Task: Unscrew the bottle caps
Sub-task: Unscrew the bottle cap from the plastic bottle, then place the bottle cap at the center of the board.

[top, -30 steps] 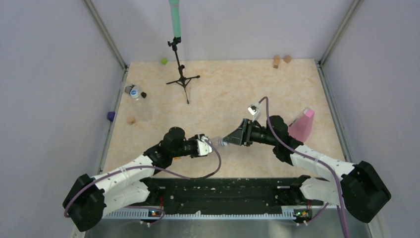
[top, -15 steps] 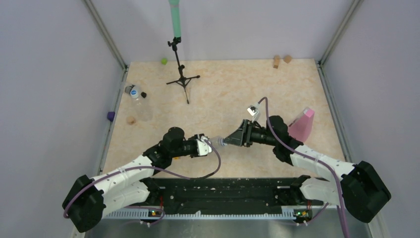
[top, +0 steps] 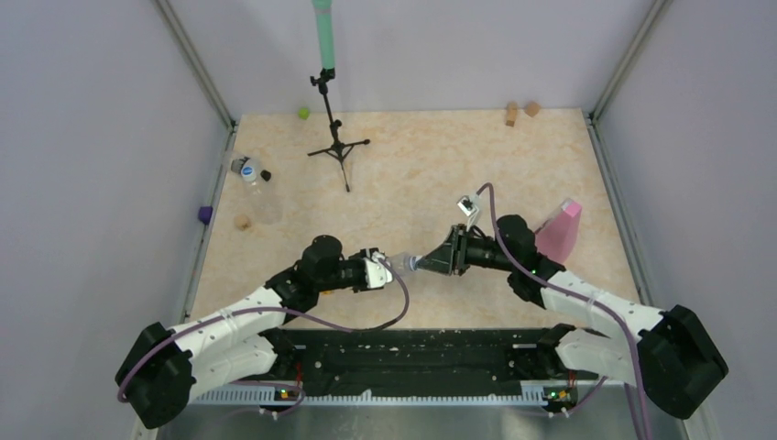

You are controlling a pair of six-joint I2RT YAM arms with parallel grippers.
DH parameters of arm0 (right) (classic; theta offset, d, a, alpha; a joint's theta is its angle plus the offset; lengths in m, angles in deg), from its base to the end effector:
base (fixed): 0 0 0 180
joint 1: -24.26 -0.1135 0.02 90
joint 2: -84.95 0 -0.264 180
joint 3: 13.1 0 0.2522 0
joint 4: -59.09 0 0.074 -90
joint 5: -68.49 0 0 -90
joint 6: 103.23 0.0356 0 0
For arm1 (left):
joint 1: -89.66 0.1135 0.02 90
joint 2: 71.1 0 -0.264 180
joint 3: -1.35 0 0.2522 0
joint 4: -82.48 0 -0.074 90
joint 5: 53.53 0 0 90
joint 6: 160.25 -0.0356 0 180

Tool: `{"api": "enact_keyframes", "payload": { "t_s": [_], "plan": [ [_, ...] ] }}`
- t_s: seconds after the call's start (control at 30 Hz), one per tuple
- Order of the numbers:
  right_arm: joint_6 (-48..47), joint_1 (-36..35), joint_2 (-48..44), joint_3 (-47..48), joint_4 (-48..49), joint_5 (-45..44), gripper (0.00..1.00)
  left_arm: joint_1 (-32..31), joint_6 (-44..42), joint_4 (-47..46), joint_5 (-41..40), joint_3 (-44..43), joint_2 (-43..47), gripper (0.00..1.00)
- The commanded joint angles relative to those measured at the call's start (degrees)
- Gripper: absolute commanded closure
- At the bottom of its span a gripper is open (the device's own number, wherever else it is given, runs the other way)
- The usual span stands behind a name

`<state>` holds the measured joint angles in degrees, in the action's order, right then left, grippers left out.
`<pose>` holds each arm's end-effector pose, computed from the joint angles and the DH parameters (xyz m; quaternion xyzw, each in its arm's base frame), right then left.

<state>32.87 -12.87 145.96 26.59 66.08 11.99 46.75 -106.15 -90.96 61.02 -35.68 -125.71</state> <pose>0.1695 0.1530 0.2271 -0.1171 0.7678 0.5602 0.2880 0.1398 -0.1501 0.2090 0.6099 0.5603 -0.2106 0.5193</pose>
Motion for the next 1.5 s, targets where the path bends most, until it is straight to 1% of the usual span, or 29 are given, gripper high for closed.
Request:
{"api": "enact_keyframes", "payload": {
  "t_s": [0.0, 0.1, 0.17, 0.27, 0.43, 0.53, 0.6, 0.7, 0.77, 0.9, 1.0, 1.13, 1.17, 1.23, 1.3, 1.47],
  "plan": [
    [-14.0, -0.2, -2.8, 2.7, -3.0, -1.2, 0.91, -0.1, 1.9, -4.5, 1.8, -1.9, 0.1, 1.0],
    [-24.1, -0.3, -4.7, 2.8, -1.9, 0.1, 0.94, -0.1, 2.9, -5.4, 2.9, -1.3, 0.4, 1.0],
    [-31.8, -0.5, -6.8, 1.6, 0.1, -0.4, 1.0, -0.1, 3.7, -6.5, 3.4, -0.5, 0.9, 1.0],
    [-37.1, -0.6, -8.0, 1.7, 1.6, -3.1, 1.0, -0.1, 4.9, -9.1, 3.1, 1.0, 1.7, 1.0],
    [-36.0, -0.6, -6.1, 4.1, -0.4, -11.6, 1.0, -0.1, 6.4, -11.3, 1.4, 2.5, 3.9, 1.0],
    [-31.5, -0.6, -4.5, 5.8, -1.8, -17.4, 1.0, -0.1, 8.0, -14.6, 0.0, 4.2, 4.9, 1.0],
    [-28.4, -0.6, -2.6, 8.0, -5.2, -22.8, 0.98, -0.1, 9.8, -17.5, -0.9, 5.2, 5.3, 1.0],
    [-26.1, -0.1, 3.5, 13.4, -14.6, -36.4, 0.98, -0.1, 12.1, -21.8, -1.3, 6.3, 6.1, 1.0],
    [-24.8, 2.0, 8.6, 17.7, -18.6, -39.9, 0.99, -0.1, 13.7, -24.7, -1.7, 6.7, 6.4, 1.0],
    [-22.9, 6.9, 20.0, 25.7, -24.4, -37.6, 0.99, -0.2, 15.4, -27.3, -1.2, 5.3, 5.9, 0.99],
    [-23.9, 8.4, 29.1, 32.7, -27.8, -37.3, 0.98, -0.2, 18.1, -28.2, -0.8, 5.3, 6.0, 0.99],
    [-24.5, 9.6, 39.6, 41.2, -32.9, -38.7, 0.99, -0.2, 23.1, -38.9, -2.3, 11.4, 6.0, 0.99],
    [-24.5, 9.9, 41.1, 42.5, -33.0, -40.0, 0.99, -0.3, 22.9, -40.2, -2.0, 12.3, 5.9, 0.99],
    [-24.2, 10.8, 43.6, 44.4, -32.4, -42.0, 0.98, -0.2, 22.0, -39.1, -1.9, 12.1, 5.7, 0.99],
    [-24.3, 11.6, 46.2, 46.7, -32.9, -42.5, 0.98, -0.2, 21.3, -37.0, -1.7, 11.3, 5.5, 0.99],
    [-23.9, 13.8, 50.4, 51.4, -34.3, -43.3, 0.96, -0.2, 21.0, -38.6, -1.0, 12.0, 5.4, 0.99]
  ]
}}
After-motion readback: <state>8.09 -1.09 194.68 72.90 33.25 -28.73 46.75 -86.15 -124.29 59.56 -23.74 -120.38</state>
